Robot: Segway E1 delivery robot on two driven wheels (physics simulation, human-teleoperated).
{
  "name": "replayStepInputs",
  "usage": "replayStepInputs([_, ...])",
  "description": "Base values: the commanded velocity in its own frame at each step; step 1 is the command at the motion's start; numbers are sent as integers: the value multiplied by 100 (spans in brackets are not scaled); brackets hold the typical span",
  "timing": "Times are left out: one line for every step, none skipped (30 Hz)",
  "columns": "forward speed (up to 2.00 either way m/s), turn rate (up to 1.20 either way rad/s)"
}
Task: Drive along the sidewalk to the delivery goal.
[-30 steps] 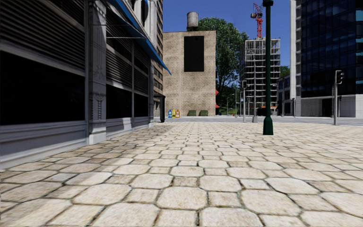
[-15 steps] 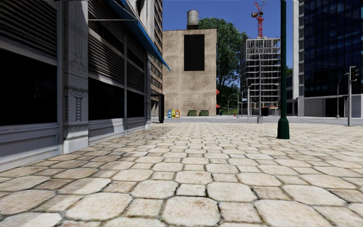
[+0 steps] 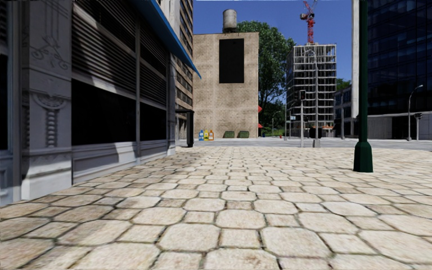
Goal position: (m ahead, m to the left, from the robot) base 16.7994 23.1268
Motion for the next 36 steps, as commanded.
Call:
replayStepInputs([200,0])
replayStepInputs([200,0])
replayStepInputs([200,0])
replayStepInputs([200,0])
replayStepInputs([200,0])
replayStepInputs([200,0])
replayStepInputs([200,0])
replayStepInputs([200,0])
replayStepInputs([200,0])
replayStepInputs([200,0])
replayStepInputs([200,0])
replayStepInputs([200,0])
replayStepInputs([200,0])
replayStepInputs([200,0])
replayStepInputs([200,0])
replayStepInputs([200,0])
replayStepInputs([200,0])
replayStepInputs([200,0])
replayStepInputs([200,0])
replayStepInputs([200,0])
replayStepInputs([200,0])
replayStepInputs([200,0])
replayStepInputs([200,0])
replayStepInputs([200,0])
replayStepInputs([200,0])
replayStepInputs([200,0])
replayStepInputs([200,0])
replayStepInputs([200,0])
replayStepInputs([200,0])
replayStepInputs([200,0])
replayStepInputs([200,0])
replayStepInputs([200,0])
replayStepInputs([200,0])
replayStepInputs([200,0])
replayStepInputs([200,0])
replayStepInputs([200,0])
